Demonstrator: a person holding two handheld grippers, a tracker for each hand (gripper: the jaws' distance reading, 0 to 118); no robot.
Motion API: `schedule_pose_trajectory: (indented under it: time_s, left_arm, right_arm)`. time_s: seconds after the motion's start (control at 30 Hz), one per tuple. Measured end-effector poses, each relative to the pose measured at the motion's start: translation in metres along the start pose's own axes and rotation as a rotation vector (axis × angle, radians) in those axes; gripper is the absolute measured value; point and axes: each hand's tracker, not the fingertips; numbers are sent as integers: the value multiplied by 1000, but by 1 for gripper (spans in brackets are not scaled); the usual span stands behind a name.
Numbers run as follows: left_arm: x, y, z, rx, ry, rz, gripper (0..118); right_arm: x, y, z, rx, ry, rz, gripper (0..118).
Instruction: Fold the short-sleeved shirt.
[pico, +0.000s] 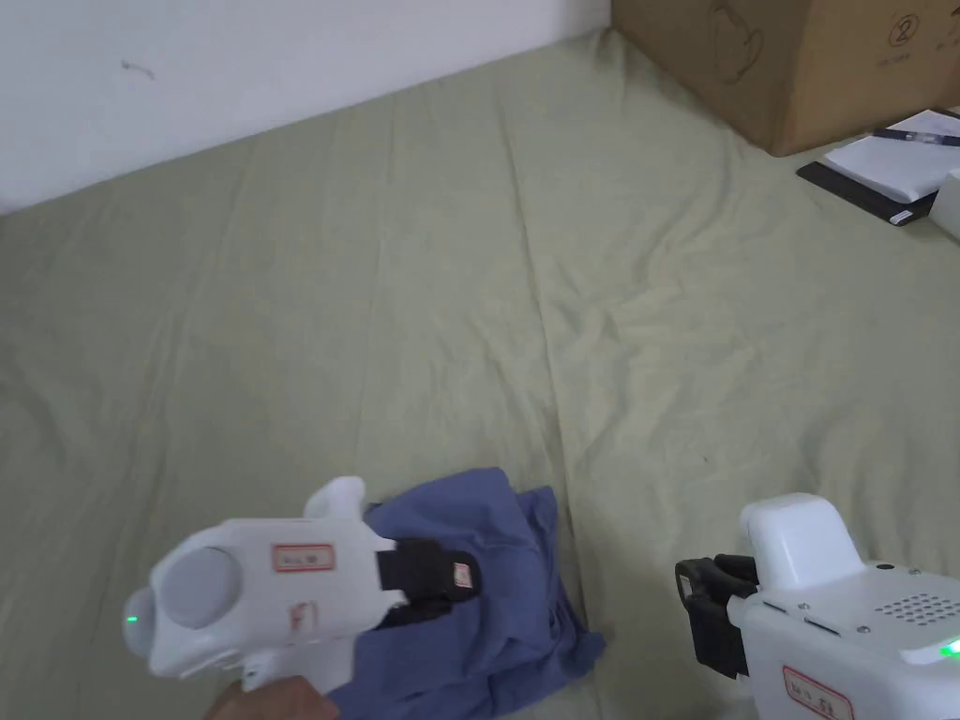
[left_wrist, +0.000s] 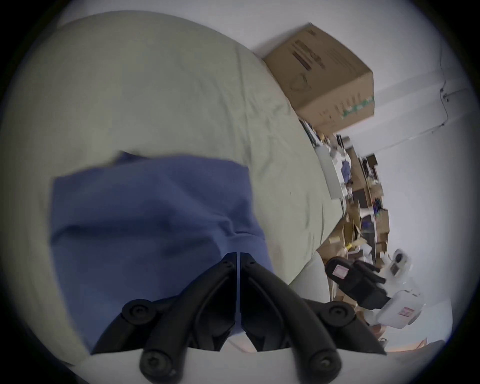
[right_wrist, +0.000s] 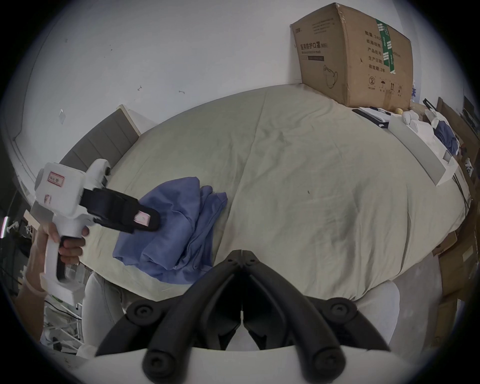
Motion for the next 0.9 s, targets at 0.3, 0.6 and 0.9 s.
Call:
schedule_pose_trajectory:
  time_s: [0.3,0.6,0.9]
  left_arm:
    - [21,-7,-65,-129,26,-15,0]
    - [40,-20,-34,-71,-79,-62,0]
    - [-55,-44,108,215,-4,93,0]
  right_arm:
    - [11,-3,9,1,-30,-13,0]
    - [-12,7,4,-13,5,53,0]
    - [-57,38,-49,-81,153,193,0]
